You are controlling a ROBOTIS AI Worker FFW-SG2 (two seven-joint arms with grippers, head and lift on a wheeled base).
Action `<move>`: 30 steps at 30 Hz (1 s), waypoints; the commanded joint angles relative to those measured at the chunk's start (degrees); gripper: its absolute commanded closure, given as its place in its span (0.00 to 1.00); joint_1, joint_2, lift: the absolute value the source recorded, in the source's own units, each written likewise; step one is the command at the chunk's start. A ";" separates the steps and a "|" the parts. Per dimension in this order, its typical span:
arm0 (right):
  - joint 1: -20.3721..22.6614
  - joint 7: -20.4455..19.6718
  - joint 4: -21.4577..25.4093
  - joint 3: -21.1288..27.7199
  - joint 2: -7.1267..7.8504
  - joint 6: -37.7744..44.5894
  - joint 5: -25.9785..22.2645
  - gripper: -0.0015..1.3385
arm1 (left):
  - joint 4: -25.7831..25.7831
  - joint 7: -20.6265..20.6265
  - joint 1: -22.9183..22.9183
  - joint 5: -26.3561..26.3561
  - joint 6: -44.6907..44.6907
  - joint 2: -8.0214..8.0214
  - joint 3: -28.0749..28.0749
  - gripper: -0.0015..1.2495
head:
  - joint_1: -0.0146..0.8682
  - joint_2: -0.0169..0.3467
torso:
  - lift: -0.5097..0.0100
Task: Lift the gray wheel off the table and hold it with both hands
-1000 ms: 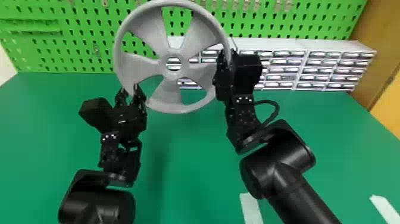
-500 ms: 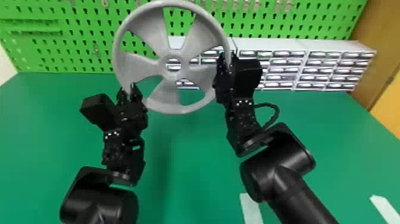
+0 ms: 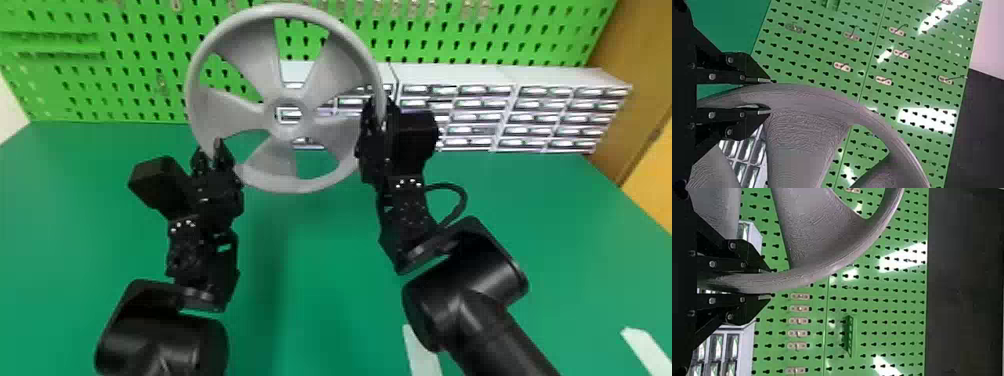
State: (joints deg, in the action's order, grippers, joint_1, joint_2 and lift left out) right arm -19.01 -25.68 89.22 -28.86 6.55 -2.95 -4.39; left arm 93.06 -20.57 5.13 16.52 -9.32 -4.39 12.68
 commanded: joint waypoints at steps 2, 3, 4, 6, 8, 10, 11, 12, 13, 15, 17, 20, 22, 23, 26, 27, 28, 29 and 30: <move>0.38 0.01 -0.01 0.12 0.04 -0.12 0.09 0.81 | 0.46 0.00 -0.03 -0.09 0.09 0.00 -0.28 0.82 | 0.82 0.09 | 0.79; 0.38 0.01 -0.01 0.12 0.04 -0.04 0.09 0.81 | 0.46 0.00 -0.03 -0.09 0.09 0.00 -0.37 0.82 | 0.82 0.09 | 0.79; 0.47 0.01 -0.01 0.12 0.04 -0.04 0.09 0.81 | 0.46 0.09 -0.03 -0.09 0.09 0.00 -0.37 0.82 | 0.82 0.09 | 0.79; 0.64 0.01 -0.01 0.12 0.13 0.14 0.09 0.81 | 0.54 0.09 -0.12 -0.26 0.09 0.00 -0.46 0.82 | 0.82 0.09 | 0.79; 0.82 0.01 -0.01 0.12 0.22 0.32 0.09 0.81 | 0.63 0.09 -0.21 -0.35 0.18 0.00 -0.46 0.82 | 0.82 0.09 | 0.79; 0.90 0.01 -0.01 0.12 0.22 0.40 0.09 0.81 | 0.63 0.09 -0.30 -0.35 0.18 0.00 -0.55 0.82 | 0.82 0.09 | 0.79; 0.90 0.01 -0.10 0.21 0.22 0.49 0.09 0.81 | 0.63 0.09 -0.38 -0.35 0.27 0.00 -0.64 0.82 | 0.82 0.09 | 0.79; 0.90 0.01 -0.10 0.30 0.30 0.67 0.09 0.81 | 0.63 0.18 -0.38 -0.35 0.35 0.00 -0.64 0.82 | 0.82 0.09 | 0.79; 0.99 0.01 -0.10 0.30 0.30 0.84 0.09 0.81 | 0.63 0.18 -0.47 -0.35 0.44 0.00 -0.72 0.82 | 0.82 0.09 | 0.79; 0.99 0.01 -0.10 0.30 0.30 1.11 0.09 0.81 | 0.63 0.18 -0.56 -0.35 0.53 0.00 -0.72 0.82 | 0.82 0.09 | 0.79; 0.99 0.01 -0.36 0.30 0.30 1.28 0.09 0.81 | 0.63 0.18 -0.65 -0.26 0.97 0.00 -0.90 0.82 | 0.82 0.09 | 0.79; 1.08 0.01 -0.53 0.30 0.39 1.81 -0.09 0.81 | 0.63 0.26 -0.74 -0.26 1.41 0.00 -1.08 0.82 | 0.82 0.09 | 0.79; 1.08 0.01 -0.53 0.38 0.39 1.81 -0.18 0.81 | 0.63 0.44 -0.74 -0.26 1.41 0.00 -1.08 0.82 | 0.82 0.09 | 0.79; 1.08 0.01 -0.53 0.47 0.39 1.81 -0.18 0.81 | 0.63 0.62 -0.74 -0.26 1.41 0.00 -1.16 0.82 | 0.82 0.09 | 0.79; 1.08 0.01 -0.53 0.56 0.39 1.81 -0.18 0.81 | 0.63 0.70 -0.74 -0.53 1.32 0.00 -1.16 0.82 | 0.82 0.09 | 0.79; 0.99 0.01 -0.53 0.56 0.39 1.81 -0.18 0.81 | 0.63 0.70 -0.74 -0.53 1.32 0.00 -1.16 0.82 | 0.82 0.09 | 0.79; 0.99 0.01 -0.53 0.65 0.30 1.81 -0.18 0.81 | 0.63 0.62 -0.65 -0.61 1.23 0.00 -1.16 0.82 | 0.82 0.09 | 0.79; 0.99 0.01 -0.53 0.65 0.30 1.81 -0.18 0.81 | 0.63 0.62 -0.65 -0.61 1.23 0.00 -1.16 0.82 | 0.82 0.09 | 0.79; 0.99 0.01 -0.53 0.65 0.30 1.81 -0.18 0.81 | 0.63 0.62 -0.65 -0.61 1.23 0.00 -1.16 0.82 | 0.82 0.09 | 0.79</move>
State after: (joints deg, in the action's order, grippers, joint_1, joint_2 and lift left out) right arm -17.95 -25.66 88.69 -28.30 6.93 -1.14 -4.56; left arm 93.69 -19.90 4.40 16.02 -7.98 -4.39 11.53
